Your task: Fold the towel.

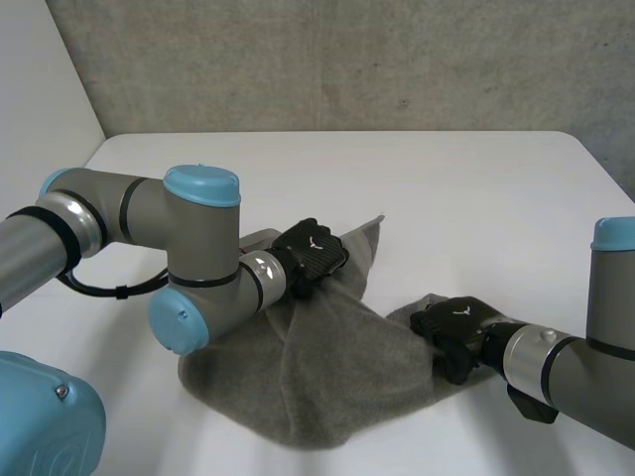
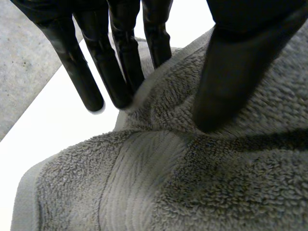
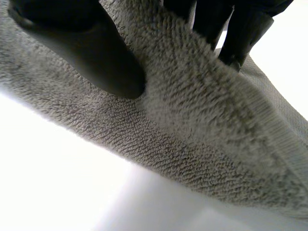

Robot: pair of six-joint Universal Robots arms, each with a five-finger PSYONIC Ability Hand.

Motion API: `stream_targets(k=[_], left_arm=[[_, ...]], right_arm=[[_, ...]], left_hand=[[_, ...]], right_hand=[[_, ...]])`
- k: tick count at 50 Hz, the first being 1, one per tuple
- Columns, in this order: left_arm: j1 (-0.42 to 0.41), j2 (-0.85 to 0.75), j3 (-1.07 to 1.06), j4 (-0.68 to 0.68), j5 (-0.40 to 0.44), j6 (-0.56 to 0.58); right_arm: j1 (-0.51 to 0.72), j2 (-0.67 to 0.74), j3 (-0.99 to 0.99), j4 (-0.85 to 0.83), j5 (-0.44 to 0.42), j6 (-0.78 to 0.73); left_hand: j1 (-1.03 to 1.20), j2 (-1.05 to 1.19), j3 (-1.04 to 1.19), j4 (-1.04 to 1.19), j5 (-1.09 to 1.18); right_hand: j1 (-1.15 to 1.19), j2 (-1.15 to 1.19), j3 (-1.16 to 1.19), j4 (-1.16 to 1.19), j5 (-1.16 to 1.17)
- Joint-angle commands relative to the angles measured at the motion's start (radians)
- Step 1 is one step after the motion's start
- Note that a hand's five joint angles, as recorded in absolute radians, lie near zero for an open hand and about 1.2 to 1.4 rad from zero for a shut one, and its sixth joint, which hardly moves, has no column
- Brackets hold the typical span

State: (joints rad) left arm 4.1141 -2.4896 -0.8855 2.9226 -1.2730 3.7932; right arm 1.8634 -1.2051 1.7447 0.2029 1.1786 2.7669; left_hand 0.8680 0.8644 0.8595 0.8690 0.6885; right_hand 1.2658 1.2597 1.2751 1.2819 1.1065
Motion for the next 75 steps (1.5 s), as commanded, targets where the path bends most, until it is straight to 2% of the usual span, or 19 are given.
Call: stream_targets(k=[1, 11, 20, 34, 36, 39, 41, 43, 50, 52, 53, 55, 56, 58, 59, 61, 64, 70, 75], left_arm=[[0.0, 0.003, 0.0, 0.001, 0.0, 0.049], [-0.002, -0.02, 0.042, 0.004, -0.002, 0.097], [-0.002, -0.063, 0.063, 0.003, 0.001, 0.106], [-0.037, -0.063, 0.063, -0.003, 0.084, 0.106], [-0.038, -0.061, 0.063, -0.003, 0.086, 0.106], [-0.038, -0.06, 0.065, -0.002, 0.078, 0.106], [-0.038, -0.051, 0.071, 0.003, 0.069, 0.105], [-0.038, -0.043, 0.082, 0.007, 0.064, 0.105], [-0.035, -0.003, 0.154, 0.093, -0.037, 0.099], [-0.028, 0.02, 0.207, 0.191, -0.127, 0.103], [-0.028, 0.02, 0.207, 0.191, -0.127, 0.103], [-0.02, 0.029, 0.298, 0.342, -0.26, 0.111], [-0.02, 0.029, 0.298, 0.343, -0.261, 0.111], [0.012, 0.05, 0.403, 0.471, -0.4, 0.144], [0.012, 0.051, 0.404, 0.472, -0.401, 0.145], [0.044, 0.105, 0.479, 0.548, -0.491, 0.196], [0.052, 0.188, 0.487, 0.553, -0.519, 0.203], [0.058, 0.328, 0.352, 0.529, -0.526, 0.163], [0.097, 0.495, -0.063, 0.518, -0.5, 0.12]], right_arm=[[-0.003, -0.039, 0.002, 0.101, 0.004, -0.085], [-0.03, -0.093, 0.026, 0.102, -0.002, -0.086], [-0.029, -0.1, 0.052, 0.096, -0.007, -0.084], [-0.043, -0.103, 0.061, 0.087, -0.011, -0.093], [-0.043, -0.103, 0.059, 0.086, -0.011, -0.093], [-0.043, -0.103, 0.052, 0.086, -0.016, -0.095], [-0.044, -0.103, 0.041, 0.086, -0.03, -0.096], [-0.044, -0.103, 0.029, 0.086, -0.037, -0.096], [-0.041, -0.1, -0.099, 0.089, -0.066, -0.096], [-0.038, -0.079, -0.221, 0.083, -0.067, -0.095], [-0.038, -0.079, -0.221, 0.082, -0.066, -0.095], [-0.026, -0.033, -0.437, 0.05, -0.045, -0.079], [-0.026, -0.033, -0.438, 0.05, -0.045, -0.079], [-0.024, -0.004, -0.694, 0.0, 0.039, -0.043], [-0.024, -0.004, -0.695, 0.0, 0.039, -0.043], [-0.023, 0.001, -0.92, -0.049, 0.151, 0.029], [-0.017, 0.002, -1.061, -0.083, 0.225, 0.085], [0.037, -0.001, -1.103, -0.076, 0.217, 0.105], [0.163, 0.004, -0.977, 0.056, 0.181, 0.024]], left_hand=[[-0.619, -0.616, -0.611, -0.62, -0.614], [-0.578, -0.575, -0.57, -0.579, -0.573], [-0.37, -0.366, -0.361, -0.371, -0.365], [-0.264, -0.26, -0.255, -0.265, -0.259], [0.048, 0.052, 0.057, 0.047, 0.053], [0.223, 0.227, 0.232, 0.222, 0.228], [0.527, 0.53, 0.535, 0.526, 0.532], [0.528, 0.532, 0.537, 0.527, 0.533], [0.528, 0.532, 0.537, 0.527, 0.533], [0.528, 0.532, 0.537, 0.527, 0.533], [0.528, 0.532, 0.537, 0.527, 0.533], [0.528, 0.532, 0.537, 0.527, 0.533], [0.528, 0.532, 0.537, 0.527, 0.533], [0.528, 0.532, 0.537, 0.527, 0.533], [0.528, 0.532, 0.537, 0.527, 0.533], [0.528, 0.532, 0.537, 0.527, 0.533], [0.528, 0.532, 0.537, 0.527, 0.533], [0.528, 0.532, 0.537, 0.527, 0.533], [0.528, 0.532, 0.537, 0.527, 0.533]], right_hand=[[-0.525, -0.519, -0.535, -0.541, -0.541], [-0.494, -0.488, -0.503, -0.51, -0.509], [-0.259, -0.253, -0.268, -0.275, -0.274], [-0.142, -0.135, -0.151, -0.158, -0.157], [-0.115, -0.109, -0.124, -0.131, -0.13], [0.026, 0.032, 0.017, 0.01, 0.011], [0.13, 0.137, 0.121, 0.114, 0.115], [0.13, 0.137, 0.121, 0.114, 0.115], [0.13, 0.137, 0.121, 0.114, 0.115], [0.13, 0.137, 0.121, 0.114, 0.115], [0.13, 0.137, 0.121, 0.114, 0.115], [0.13, 0.137, 0.121, 0.114, 0.115], [0.13, 0.137, 0.121, 0.114, 0.115], [0.13, 0.137, 0.121, 0.114, 0.115], [0.13, 0.137, 0.121, 0.114, 0.115], [0.13, 0.137, 0.121, 0.114, 0.115], [0.13, 0.137, 0.121, 0.114, 0.115], [0.13, 0.137, 0.121, 0.114, 0.115], [0.13, 0.137, 0.121, 0.114, 0.115]])
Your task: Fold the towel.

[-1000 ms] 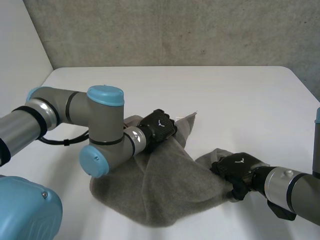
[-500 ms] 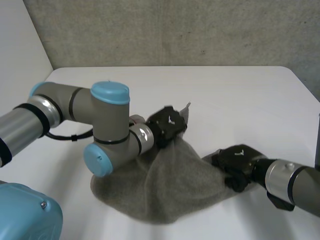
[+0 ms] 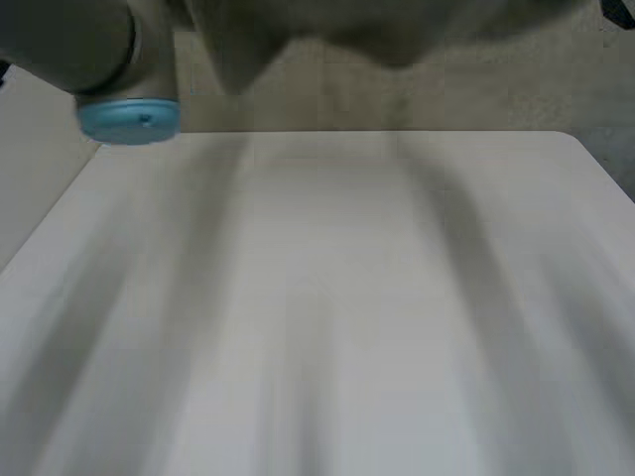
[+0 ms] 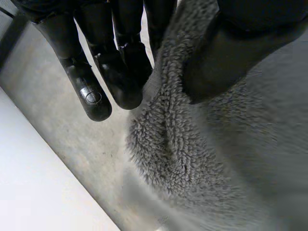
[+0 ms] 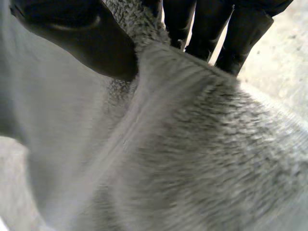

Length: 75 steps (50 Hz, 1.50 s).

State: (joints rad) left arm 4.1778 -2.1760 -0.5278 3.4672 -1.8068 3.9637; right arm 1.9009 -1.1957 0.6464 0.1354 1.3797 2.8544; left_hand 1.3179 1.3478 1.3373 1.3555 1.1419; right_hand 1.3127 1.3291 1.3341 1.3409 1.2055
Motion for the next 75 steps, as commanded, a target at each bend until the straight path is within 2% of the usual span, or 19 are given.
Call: stream_targets(k=[1, 3, 6, 12, 17, 24, 26, 27, 31, 33, 41, 50, 60, 67, 69, 71, 72, 74, 75], left_arm=[[0.033, 0.182, -0.422, -0.026, 0.034, -0.051], [0.045, 0.235, -0.636, -0.014, 0.067, -0.051], [0.053, 0.255, -0.824, -0.004, 0.107, -0.052], [0.053, 0.257, -1.066, 0.035, 0.147, -0.049], [0.045, 0.223, -1.251, 0.154, 0.155, -0.04], [0.053, 0.22, -1.295, 0.231, 0.147, -0.044], [0.055, 0.222, -1.295, 0.233, 0.146, -0.046], [0.056, 0.225, -1.295, 0.234, 0.146, -0.046], [0.056, 0.228, -1.292, 0.234, 0.147, -0.046], [0.056, 0.226, -1.287, 0.234, 0.147, -0.044], [0.056, 0.213, -1.293, 0.236, 0.146, -0.043], [0.062, 0.19, -1.307, 0.231, 0.141, -0.051], [0.073, 0.189, -1.328, 0.224, 0.052, -0.055], [0.102, 0.2, -1.351, 0.224, 0.043, -0.055], [0.102, 0.2, -1.356, 0.222, 0.046, -0.055], [0.102, 0.205, -1.365, 0.22, 0.052, -0.055], [0.102, 0.205, -1.365, 0.22, 0.052, -0.055], [0.102, 0.212, -1.38, 0.217, 0.06, -0.061], [0.102, 0.213, -1.38, 0.217, 0.06, -0.061]], right_arm=[[0.125, -0.005, 0.122, 0.124, -0.021, -0.064], [0.147, -0.005, 0.241, 0.189, -0.024, -0.18], [0.156, -0.008, 0.401, 0.207, -0.028, -0.259], [0.165, 0.005, 0.61, 0.118, -0.034, -0.277], [0.155, 0.06, 0.806, 0.006, -0.033, -0.286], [0.132, 0.073, 0.872, -0.016, -0.034, -0.282], [0.116, 0.067, 0.883, -0.014, -0.036, -0.28], [0.106, 0.061, 0.894, -0.014, -0.037, -0.28], [0.096, 0.047, 0.908, -0.014, -0.039, -0.279], [0.095, 0.022, 0.923, -0.013, -0.039, -0.279], [0.092, -0.027, 0.966, -0.013, -0.039, -0.277], [0.043, -0.042, 1.0, -0.016, -0.039, -0.271], [-0.062, -0.08, 1.012, -0.025, -0.039, -0.257], [-0.105, -0.105, 1.032, -0.031, -0.039, -0.257], [-0.106, -0.108, 1.038, -0.031, -0.039, -0.256], [-0.105, -0.113, 1.053, -0.036, -0.039, -0.254], [-0.105, -0.113, 1.053, -0.036, -0.039, -0.254], [-0.103, -0.116, 1.062, -0.048, -0.039, -0.245], [-0.103, -0.116, 1.062, -0.048, -0.039, -0.245]], left_hand=[[0.078, 0.048, 0.059, 0.041, 0.08], [0.078, 0.048, 0.059, 0.041, 0.08], [0.078, 0.048, 0.059, 0.041, 0.08], [0.078, 0.048, 0.059, 0.041, 0.08], [-0.038, -0.068, -0.058, -0.076, -0.037], [-0.206, -0.235, -0.225, -0.243, -0.204], [-0.306, -0.336, -0.325, -0.343, -0.304], [-0.448, -0.478, -0.468, -0.486, -0.447], [-0.611, -0.641, -0.631, -0.649, -0.61], [-0.824, -0.854, -0.844, -0.862, -0.823], [-0.984, -1.014, -1.003, -1.021, -0.982], [-0.978, -1.008, -0.998, -1.016, -0.977], [-0.961, -0.99, -0.98, -0.998, -0.959], [-0.911, -0.941, -0.93, -0.948, -0.909], [-0.802, -0.832, -0.821, -0.84, -0.801], [-0.554, -0.584, -0.573, -0.591, -0.552], [-0.552, -0.582, -0.572, -0.59, -0.551], [-0.307, -0.337, -0.326, -0.344, -0.305], [-0.306, -0.336, -0.325, -0.343, -0.304]], right_hand=[[0.084, 0.067, 0.062, 0.055, 0.016], [0.084, 0.067, 0.062, 0.055, 0.016], [0.084, 0.067, 0.062, 0.055, 0.016], [0.084, 0.067, 0.062, 0.055, 0.016], [0.084, 0.067, 0.062, 0.055, 0.016], [0.084, 0.067, 0.062, 0.055, 0.016], [0.084, 0.067, 0.062, 0.055, 0.016], [0.084, 0.067, 0.062, 0.055, 0.016], [0.084, 0.067, 0.062, 0.055, 0.016], [0.084, 0.067, 0.062, 0.055, 0.016], [0.084, 0.067, 0.062, 0.055, 0.016], [0.084, 0.067, 0.062, 0.055, 0.016], [0.084, 0.067, 0.062, 0.055, 0.016], [0.084, 0.067, 0.062, 0.055, 0.016], [0.084, 0.067, 0.062, 0.055, 0.016], [0.084, 0.067, 0.062, 0.055, 0.016], [0.084, 0.067, 0.062, 0.055, 0.016], [0.084, 0.067, 0.062, 0.055, 0.016], [0.084, 0.067, 0.062, 0.055, 0.016]])
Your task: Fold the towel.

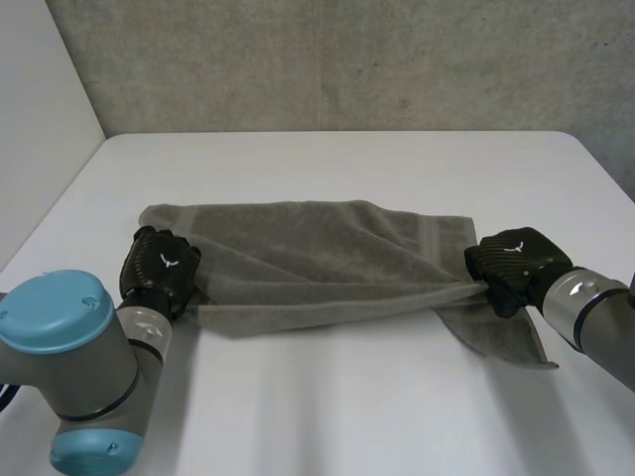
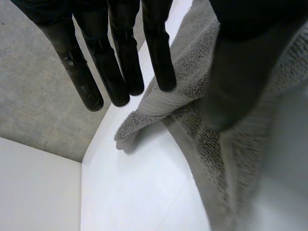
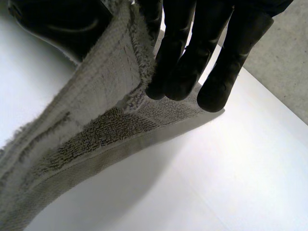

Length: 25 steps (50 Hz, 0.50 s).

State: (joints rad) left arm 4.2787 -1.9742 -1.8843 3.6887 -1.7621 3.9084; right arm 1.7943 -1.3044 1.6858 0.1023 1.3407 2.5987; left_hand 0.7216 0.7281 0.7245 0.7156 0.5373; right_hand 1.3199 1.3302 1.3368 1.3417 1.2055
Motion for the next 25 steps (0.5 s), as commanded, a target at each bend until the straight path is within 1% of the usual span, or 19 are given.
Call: stream_targets(k=[1, 4, 8, 10, 13, 18, 19, 21, 25], left_arm=[[-0.002, 0.012, -0.032, -0.006, 0.024, -0.017], [-0.008, 0.012, -0.039, -0.01, 0.042, -0.044], [-0.008, 0.015, -0.045, -0.018, 0.047, -0.072], [0.0, 0.024, -0.052, -0.036, 0.05, -0.095], [0.001, 0.028, -0.053, -0.05, 0.053, -0.101], [0.003, 0.031, -0.061, -0.137, 0.084, -0.106], [0.003, 0.031, -0.061, -0.138, 0.084, -0.106], [0.007, 0.053, -0.081, -0.17, 0.102, -0.107], [0.019, 0.101, -0.105, -0.185, 0.121, -0.106]], right_arm=[[0.003, -0.007, 0.026, -0.022, 0.0, 0.023], [0.002, -0.007, 0.028, -0.03, 0.0, 0.05], [0.003, -0.006, 0.028, -0.032, 0.0, 0.063], [0.003, 0.0, 0.026, -0.033, 0.0, 0.064], [0.003, 0.002, 0.026, -0.032, 0.0, 0.064], [-0.001, 0.005, 0.026, -0.03, 0.002, 0.064], [-0.001, 0.005, 0.026, -0.03, 0.002, 0.064], [-0.001, 0.004, 0.026, -0.03, 0.002, 0.064], [-0.003, 0.005, 0.028, -0.03, 0.0, 0.064]], left_hand=[[0.296, 0.29, 0.293, 0.302, 0.306], [0.255, 0.249, 0.253, 0.262, 0.265], [0.241, 0.234, 0.238, 0.247, 0.25], [0.141, 0.135, 0.138, 0.147, 0.151], [0.114, 0.108, 0.111, 0.12, 0.124], [0.053, 0.046, 0.05, 0.059, 0.062], [0.053, 0.046, 0.05, 0.059, 0.062], [0.053, 0.046, 0.05, 0.059, 0.062], [0.053, 0.046, 0.05, 0.059, 0.062]], right_hand=[[0.076, 0.066, 0.06, 0.055, 0.016], [0.076, 0.066, 0.06, 0.055, 0.016], [0.076, 0.066, 0.06, 0.055, 0.016], [0.076, 0.066, 0.06, 0.055, 0.016], [0.076, 0.066, 0.06, 0.055, 0.016], [0.076, 0.066, 0.06, 0.055, 0.016], [0.076, 0.066, 0.06, 0.055, 0.016], [0.076, 0.066, 0.06, 0.055, 0.016], [0.076, 0.066, 0.06, 0.055, 0.016]])
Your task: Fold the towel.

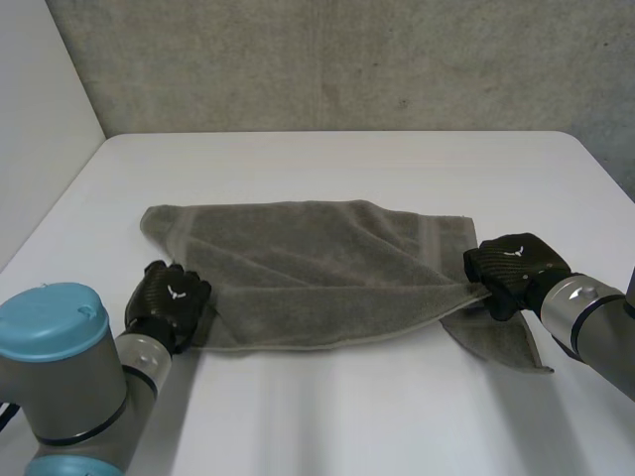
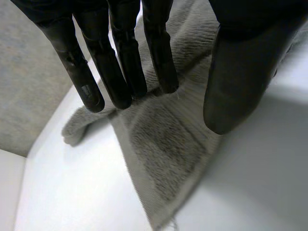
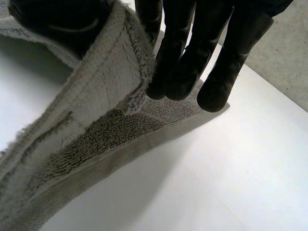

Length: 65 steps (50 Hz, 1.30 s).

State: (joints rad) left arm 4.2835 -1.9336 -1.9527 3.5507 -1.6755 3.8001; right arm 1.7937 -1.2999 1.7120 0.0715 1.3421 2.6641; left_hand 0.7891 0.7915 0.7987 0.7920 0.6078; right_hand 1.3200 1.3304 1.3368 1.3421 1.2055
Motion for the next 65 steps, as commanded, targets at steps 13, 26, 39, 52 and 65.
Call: stream_targets(k=[13, 26, 39, 52, 65], left_arm=[[0.048, 0.097, -0.063, -0.044, 0.079, -0.002], [0.045, -0.076, 0.043, -0.05, 0.076, -0.002], [0.045, -0.076, 0.1, -0.052, 0.077, -0.077], [0.109, -0.003, 0.11, -0.082, 0.142, -0.115], [0.206, 0.094, 0.075, -0.122, 0.145, -0.186]], right_arm=[[0.001, 0.001, 0.011, -0.002, -0.001, -0.001], [0.0, 0.002, 0.018, -0.009, -0.001, -0.001], [-0.002, 0.005, 0.018, -0.019, -0.001, -0.001], [-0.004, 0.047, 0.034, -0.006, 0.006, 0.065], [-0.023, 0.037, 0.107, -0.002, -0.003, 0.072]], left_hand=[[-0.144, -0.146, -0.154, -0.147, -0.137], [-0.144, -0.146, -0.154, -0.147, -0.137], [0.561, 0.558, 0.551, 0.558, 0.567], [0.607, 0.605, 0.598, 0.604, 0.614], [0.607, 0.605, 0.598, 0.604, 0.614]], right_hand=[[0.076, 0.066, 0.06, 0.054, 0.016], [0.076, 0.066, 0.06, 0.054, 0.016], [0.076, 0.066, 0.06, 0.054, 0.016], [-0.736, -0.746, -0.753, -0.758, -0.796], [-0.333, -0.343, -0.35, -0.355, -0.393]])
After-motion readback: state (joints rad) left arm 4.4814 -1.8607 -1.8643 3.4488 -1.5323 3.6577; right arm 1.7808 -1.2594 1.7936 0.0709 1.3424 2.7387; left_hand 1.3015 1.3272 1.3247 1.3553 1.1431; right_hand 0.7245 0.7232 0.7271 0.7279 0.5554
